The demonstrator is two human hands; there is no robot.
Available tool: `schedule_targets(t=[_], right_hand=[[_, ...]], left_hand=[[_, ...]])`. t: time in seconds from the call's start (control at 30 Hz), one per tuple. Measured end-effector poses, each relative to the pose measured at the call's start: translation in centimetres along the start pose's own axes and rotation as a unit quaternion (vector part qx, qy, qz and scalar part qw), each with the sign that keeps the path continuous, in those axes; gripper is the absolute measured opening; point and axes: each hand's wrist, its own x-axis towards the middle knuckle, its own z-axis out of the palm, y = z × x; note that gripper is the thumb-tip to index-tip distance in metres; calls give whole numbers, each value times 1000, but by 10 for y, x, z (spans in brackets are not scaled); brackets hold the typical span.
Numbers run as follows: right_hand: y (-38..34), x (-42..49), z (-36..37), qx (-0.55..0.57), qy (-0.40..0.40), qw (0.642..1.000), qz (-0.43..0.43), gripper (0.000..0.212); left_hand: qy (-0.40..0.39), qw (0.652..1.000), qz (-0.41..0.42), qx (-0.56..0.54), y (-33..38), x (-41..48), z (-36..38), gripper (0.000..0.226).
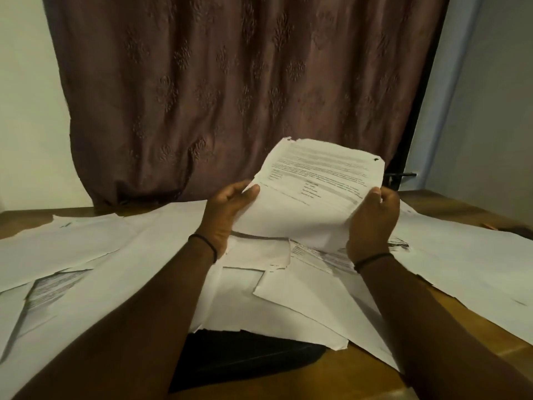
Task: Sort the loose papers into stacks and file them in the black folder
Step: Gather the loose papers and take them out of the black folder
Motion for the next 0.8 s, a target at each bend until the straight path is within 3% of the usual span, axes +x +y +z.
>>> schedule_targets(t=[0.07,0.13,0.23,0.3,0.37,0.5,0.63,0.7,0.8], right_hand=[[-3,4,-1,32,-4,999,31,15],[-5,6,-2,51,-23,998,40,11],[-4,1,0,67,-91,993,27,10],[1,-3,3,45,-144,989,14,15],[7,-2,3,-28,-205,978,26,20],[21,0,-2,-141,-340,929,42,15],[40,4,-3,-342,-289,889,-101,13],[42,9,-9,-374,-306,867,-122,9],[49,12,-17,-419,-396,797,-179,54]], left_hand=[[-39,999,-14,-12,0,-3,1,33],[-58,998,-8,-5,-2,-7,2,37],[-15,999,-20,-41,-5,-4,2,41],[-1,996,-46,-79,-1,-5,-2,35],[-37,987,-96,-124,5,-6,-8,36],[-78,964,-184,-177,12,-4,-23,31],[-14,971,-210,-112,0,5,-38,32],[14,970,-216,-112,-1,8,-43,29],[22,971,-216,-103,0,11,-45,34]])
